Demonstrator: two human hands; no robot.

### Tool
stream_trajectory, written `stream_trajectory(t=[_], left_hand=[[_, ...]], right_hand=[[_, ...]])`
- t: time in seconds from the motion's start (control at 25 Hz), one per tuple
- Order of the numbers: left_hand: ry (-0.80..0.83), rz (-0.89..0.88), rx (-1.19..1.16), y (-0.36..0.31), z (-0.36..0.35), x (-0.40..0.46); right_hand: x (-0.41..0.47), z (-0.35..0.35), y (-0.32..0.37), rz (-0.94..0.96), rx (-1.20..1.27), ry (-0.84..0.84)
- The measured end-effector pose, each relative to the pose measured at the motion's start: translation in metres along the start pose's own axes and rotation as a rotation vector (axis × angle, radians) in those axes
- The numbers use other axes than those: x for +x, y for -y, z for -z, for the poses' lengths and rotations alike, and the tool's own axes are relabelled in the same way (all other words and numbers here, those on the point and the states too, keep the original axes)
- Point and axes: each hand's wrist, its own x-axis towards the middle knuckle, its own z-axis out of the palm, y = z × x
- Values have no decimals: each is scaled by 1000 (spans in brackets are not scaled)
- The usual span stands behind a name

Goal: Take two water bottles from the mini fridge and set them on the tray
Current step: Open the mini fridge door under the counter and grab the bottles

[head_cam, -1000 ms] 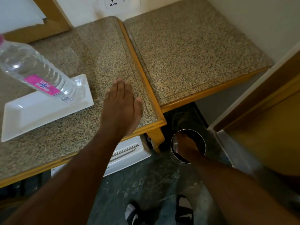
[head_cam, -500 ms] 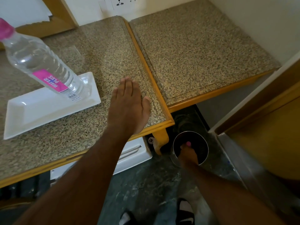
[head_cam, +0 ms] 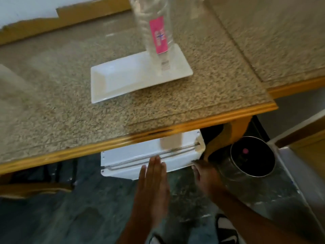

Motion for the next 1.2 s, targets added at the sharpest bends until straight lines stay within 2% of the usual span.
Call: stream_trajectory(t=[0.08, 0.2, 0.28, 0.44, 0.8, 1.2], left_hand=[[98, 90, -20, 47, -36, -36], [272, 385, 4, 115, -78, -44], [347, 466, -11, 142, -90, -30], [410, 404, -23, 168, -110, -13], [370, 405, 2, 166, -124, -17], [375, 460, -11, 165, -123, -16]], right_hand=[[13, -8, 20, 92, -45, 5], [38, -37, 41, 268, -163, 8], [52, -52, 43, 344, -213, 98], [63, -78, 40, 323, -259, 138], [70, -91, 46, 267, -454, 121], [75, -94, 47, 236, -548, 191]])
